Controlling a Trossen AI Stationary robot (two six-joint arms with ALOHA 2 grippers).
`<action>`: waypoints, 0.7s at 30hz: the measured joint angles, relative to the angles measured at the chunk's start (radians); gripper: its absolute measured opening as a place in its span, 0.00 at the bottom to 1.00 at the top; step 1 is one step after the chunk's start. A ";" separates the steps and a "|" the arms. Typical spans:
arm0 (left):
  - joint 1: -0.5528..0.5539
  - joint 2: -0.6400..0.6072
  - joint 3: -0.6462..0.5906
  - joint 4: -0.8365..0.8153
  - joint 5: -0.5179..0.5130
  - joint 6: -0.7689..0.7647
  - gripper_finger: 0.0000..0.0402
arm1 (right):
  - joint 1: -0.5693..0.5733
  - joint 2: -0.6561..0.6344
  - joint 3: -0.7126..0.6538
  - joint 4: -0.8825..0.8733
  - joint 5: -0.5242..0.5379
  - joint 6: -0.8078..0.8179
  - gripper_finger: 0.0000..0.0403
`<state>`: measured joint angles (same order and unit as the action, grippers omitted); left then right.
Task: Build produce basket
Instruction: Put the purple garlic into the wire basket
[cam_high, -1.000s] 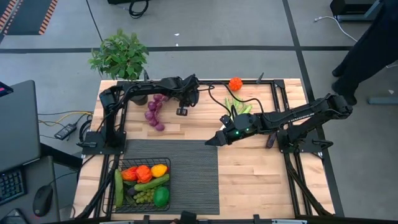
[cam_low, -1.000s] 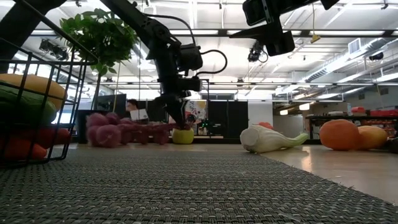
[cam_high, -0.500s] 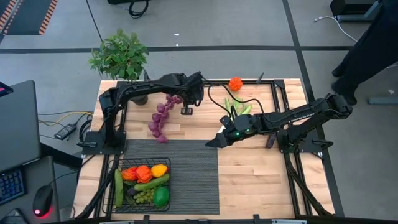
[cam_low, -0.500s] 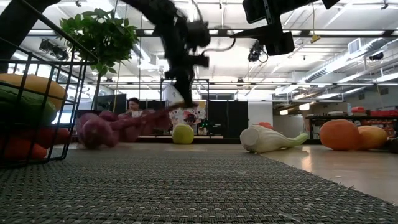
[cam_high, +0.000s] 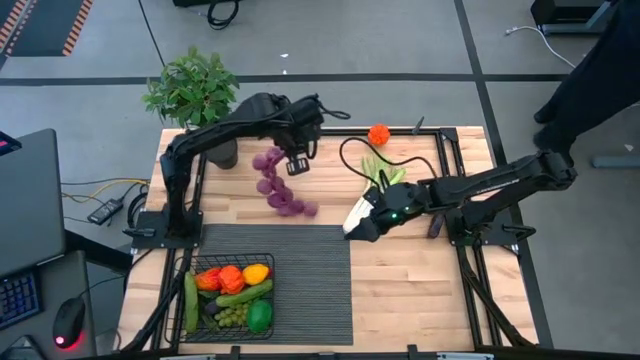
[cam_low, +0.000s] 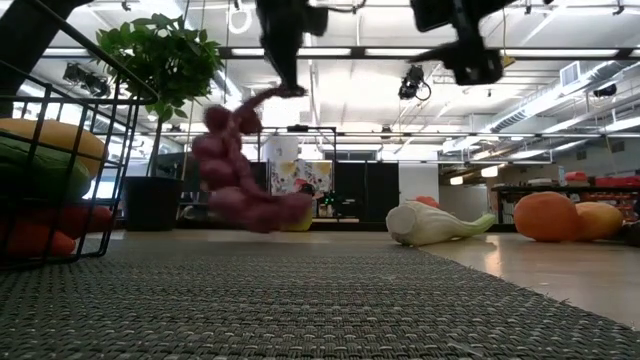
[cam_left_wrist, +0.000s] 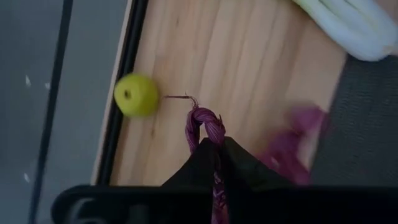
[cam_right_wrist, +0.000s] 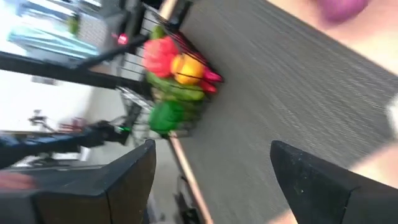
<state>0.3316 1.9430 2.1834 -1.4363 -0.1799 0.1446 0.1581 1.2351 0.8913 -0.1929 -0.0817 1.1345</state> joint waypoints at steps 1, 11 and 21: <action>-0.008 0.000 0.029 -0.037 -0.001 -0.035 0.03 | 0.000 -0.017 0.000 -0.039 0.001 -0.011 0.79; -0.162 -0.077 0.154 -0.133 0.005 -0.402 0.03 | 0.047 -0.178 0.000 -0.312 0.060 -0.112 0.79; -0.338 -0.203 0.164 -0.134 -0.018 -0.735 0.03 | 0.137 -0.227 0.000 -0.422 0.149 -0.151 0.79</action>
<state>-0.0068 1.7397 2.3470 -1.5702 -0.1980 -0.5902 0.2954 1.0077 0.8917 -0.6146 0.0677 0.9834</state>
